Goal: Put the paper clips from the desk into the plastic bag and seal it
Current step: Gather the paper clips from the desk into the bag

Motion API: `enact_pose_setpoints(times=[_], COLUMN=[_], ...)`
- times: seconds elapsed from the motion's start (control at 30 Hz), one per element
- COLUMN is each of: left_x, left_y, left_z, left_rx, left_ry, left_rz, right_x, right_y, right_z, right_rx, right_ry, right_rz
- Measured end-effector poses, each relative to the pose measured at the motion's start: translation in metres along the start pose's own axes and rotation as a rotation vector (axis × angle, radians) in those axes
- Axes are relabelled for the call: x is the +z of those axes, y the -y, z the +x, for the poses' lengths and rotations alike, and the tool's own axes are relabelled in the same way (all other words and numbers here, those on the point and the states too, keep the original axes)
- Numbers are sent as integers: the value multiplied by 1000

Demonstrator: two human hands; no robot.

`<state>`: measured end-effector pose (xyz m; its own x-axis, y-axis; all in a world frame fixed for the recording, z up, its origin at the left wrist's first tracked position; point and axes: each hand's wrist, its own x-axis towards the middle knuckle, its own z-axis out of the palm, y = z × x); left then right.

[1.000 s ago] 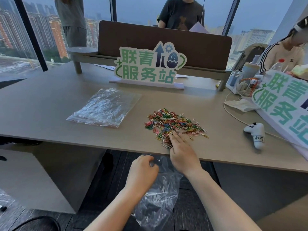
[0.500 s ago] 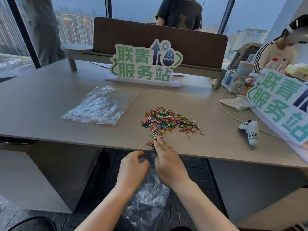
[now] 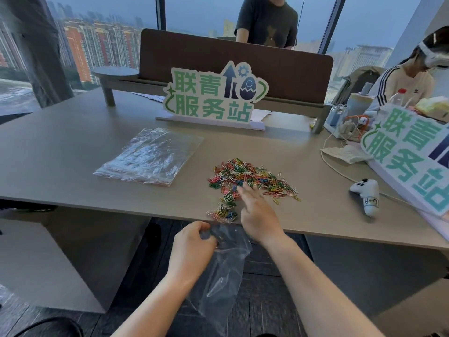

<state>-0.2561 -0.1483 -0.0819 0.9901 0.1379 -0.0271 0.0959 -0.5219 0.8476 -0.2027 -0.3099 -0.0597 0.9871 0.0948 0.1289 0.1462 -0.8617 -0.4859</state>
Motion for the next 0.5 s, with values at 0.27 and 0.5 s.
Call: enact_pose_setpoints(times=[0.27,0.5], left_x=[-2,-2], left_y=[6,7], left_z=[2,3], left_rx=[-4,21], left_ry=[-8,-55], left_rz=[0,7], right_x=[9,21], right_y=[1,10], right_z=[23,8], right_rx=[-17,-128], right_ry=[163,114], right_rz=[-84,-120])
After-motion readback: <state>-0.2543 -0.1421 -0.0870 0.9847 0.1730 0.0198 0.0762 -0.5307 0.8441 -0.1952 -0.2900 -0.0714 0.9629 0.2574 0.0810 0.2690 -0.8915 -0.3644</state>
